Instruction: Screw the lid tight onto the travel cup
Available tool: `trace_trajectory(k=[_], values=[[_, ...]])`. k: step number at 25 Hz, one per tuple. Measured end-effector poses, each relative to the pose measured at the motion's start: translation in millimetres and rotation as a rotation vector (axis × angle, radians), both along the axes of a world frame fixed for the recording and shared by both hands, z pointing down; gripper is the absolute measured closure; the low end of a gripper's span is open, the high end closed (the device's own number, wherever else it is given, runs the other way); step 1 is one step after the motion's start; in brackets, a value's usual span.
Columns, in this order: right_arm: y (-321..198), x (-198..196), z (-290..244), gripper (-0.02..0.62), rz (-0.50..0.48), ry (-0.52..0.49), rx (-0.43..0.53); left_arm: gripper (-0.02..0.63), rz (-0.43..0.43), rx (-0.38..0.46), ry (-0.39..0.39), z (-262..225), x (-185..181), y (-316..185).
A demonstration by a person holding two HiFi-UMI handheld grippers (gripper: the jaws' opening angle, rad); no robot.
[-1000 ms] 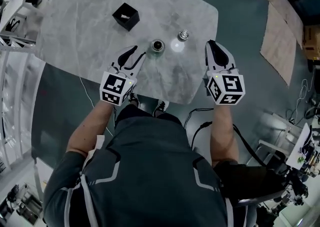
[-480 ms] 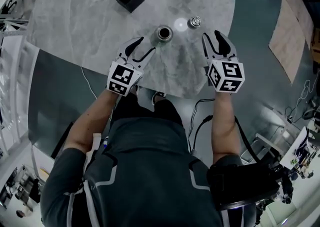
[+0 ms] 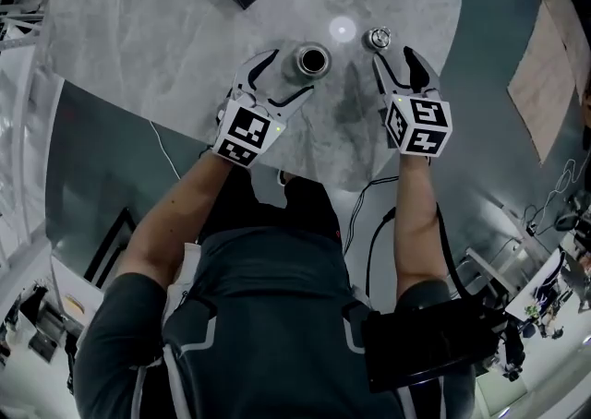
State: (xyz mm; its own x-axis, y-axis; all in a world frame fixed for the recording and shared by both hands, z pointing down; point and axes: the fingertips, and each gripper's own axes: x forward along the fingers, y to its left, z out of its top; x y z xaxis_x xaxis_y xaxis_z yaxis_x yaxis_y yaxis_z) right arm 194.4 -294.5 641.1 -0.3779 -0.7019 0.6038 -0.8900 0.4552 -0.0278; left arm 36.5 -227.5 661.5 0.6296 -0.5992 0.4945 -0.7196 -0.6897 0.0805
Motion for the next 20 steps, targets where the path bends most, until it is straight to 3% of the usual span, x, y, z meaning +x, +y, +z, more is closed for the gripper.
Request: trace_trajectory(k=[11, 20], values=[[-22, -1, 60, 0.308, -0.041, 0.017, -0.069, 0.229, -0.013, 0.009, 0.005, 28, 25, -15], [-36, -4, 82, 0.307, -0.068, 0.065, -0.049, 0.229, -0.031, 0.039, -0.021, 43, 30, -22]])
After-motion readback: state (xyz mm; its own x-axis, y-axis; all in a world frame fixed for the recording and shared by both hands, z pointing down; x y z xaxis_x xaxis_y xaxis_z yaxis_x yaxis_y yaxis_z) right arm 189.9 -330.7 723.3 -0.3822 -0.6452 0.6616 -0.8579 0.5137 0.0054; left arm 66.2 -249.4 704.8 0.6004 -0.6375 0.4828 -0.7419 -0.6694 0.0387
